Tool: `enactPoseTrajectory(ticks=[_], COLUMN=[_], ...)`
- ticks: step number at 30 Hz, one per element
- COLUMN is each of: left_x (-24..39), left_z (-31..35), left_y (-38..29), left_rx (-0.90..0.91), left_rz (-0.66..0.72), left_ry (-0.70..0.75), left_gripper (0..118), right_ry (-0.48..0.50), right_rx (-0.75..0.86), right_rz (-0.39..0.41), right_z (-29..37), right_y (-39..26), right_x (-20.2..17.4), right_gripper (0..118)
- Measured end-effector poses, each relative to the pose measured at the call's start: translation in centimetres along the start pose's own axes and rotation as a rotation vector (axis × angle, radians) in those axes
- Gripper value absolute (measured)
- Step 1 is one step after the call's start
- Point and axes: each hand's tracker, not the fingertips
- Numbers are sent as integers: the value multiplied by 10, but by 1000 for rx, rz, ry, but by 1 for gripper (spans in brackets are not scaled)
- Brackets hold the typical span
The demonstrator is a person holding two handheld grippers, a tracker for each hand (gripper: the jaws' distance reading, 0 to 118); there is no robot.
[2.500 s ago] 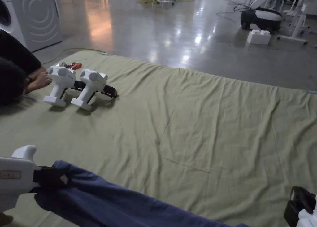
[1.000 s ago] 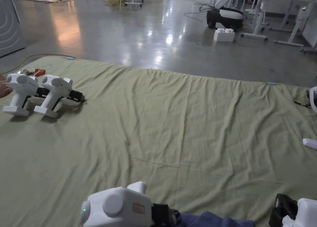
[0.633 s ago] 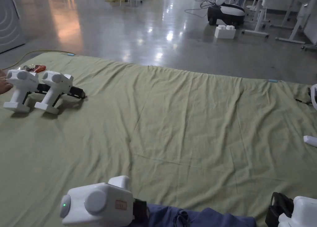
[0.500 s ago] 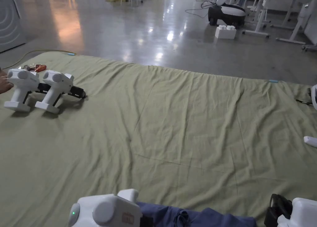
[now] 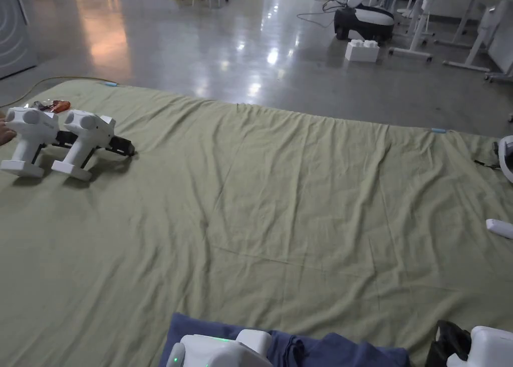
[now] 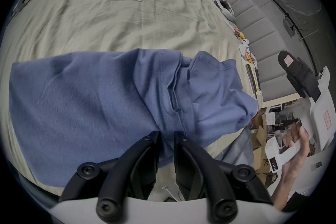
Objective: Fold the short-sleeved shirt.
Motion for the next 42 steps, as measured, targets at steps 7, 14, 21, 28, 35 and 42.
enactPoseTrajectory(ticks=[7,14,21,28,35,42], left_x=[3,-59,-167,-227,-204,-196], left_z=[19,75,114,88,63,51], left_y=[1,4,-9,-28,-33,-22], left_rx=[1,141,270,248,260,225], left_rz=[-29,72,238,431,454,383], left_ry=[-57,-81,-68,-297,-536,-423], left_gripper=[22,81,82,82,80,23], right_ry=[1,2,13,33,29,28], right_rx=[-4,-3,-10,-22,-25,-29], right_rz=[-9,-5,-5,-16,-14,-12], right_z=[-1,-1,-5,-8,-5,-2], right_y=[1,4,5,7,10,10], right_x=[1,0,-6,-15,-18,-20], right_gripper=[8,8,8,8,8,8])
